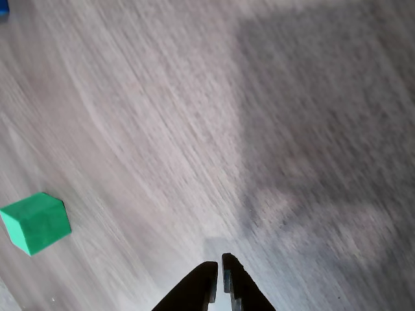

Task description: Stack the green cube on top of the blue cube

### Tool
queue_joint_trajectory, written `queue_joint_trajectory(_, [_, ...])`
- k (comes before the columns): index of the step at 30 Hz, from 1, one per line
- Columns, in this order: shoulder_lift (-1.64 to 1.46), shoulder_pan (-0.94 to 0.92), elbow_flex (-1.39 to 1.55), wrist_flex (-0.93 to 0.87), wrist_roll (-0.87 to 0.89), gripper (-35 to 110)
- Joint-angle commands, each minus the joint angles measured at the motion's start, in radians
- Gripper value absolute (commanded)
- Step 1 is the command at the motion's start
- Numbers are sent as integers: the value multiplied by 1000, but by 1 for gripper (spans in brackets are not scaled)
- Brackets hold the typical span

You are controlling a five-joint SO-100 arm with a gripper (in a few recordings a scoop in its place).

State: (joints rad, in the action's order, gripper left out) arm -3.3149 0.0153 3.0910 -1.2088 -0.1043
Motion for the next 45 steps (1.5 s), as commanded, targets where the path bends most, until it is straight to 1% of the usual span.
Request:
queue_joint_trajectory(1, [-23,23,-104,44,-21,0])
queue_joint_trajectory(3, [-12,17,-202,75,-26,0])
queue_joint_trajectory(4, [15,17,-239,124,-34,0])
queue_joint_trajectory(5, [81,18,-287,167,-35,0])
queue_joint_trajectory(7, [351,21,-463,212,-23,0])
queue_joint_trajectory(9, [735,21,-758,127,-5,0])
queue_joint_trajectory(12, [1275,29,-1266,-121,28,0])
queue_joint_trajectory(13, [1410,29,-1397,-176,52,2])
queue_joint_trajectory(14, [1517,34,-1496,-213,75,11])
queue_joint_trajectory(16, [1658,51,-1605,-230,98,20])
queue_joint_trajectory(17, [1697,66,-1617,-225,103,24])
queue_joint_trajectory(19, [1750,95,-1617,-209,106,38])
queue_joint_trajectory(21, [1795,118,-1615,-189,107,43])
queue_joint_trajectory(27, [1862,172,-1611,-153,127,43])
queue_joint_trajectory(45, [2048,190,-1618,46,126,43])
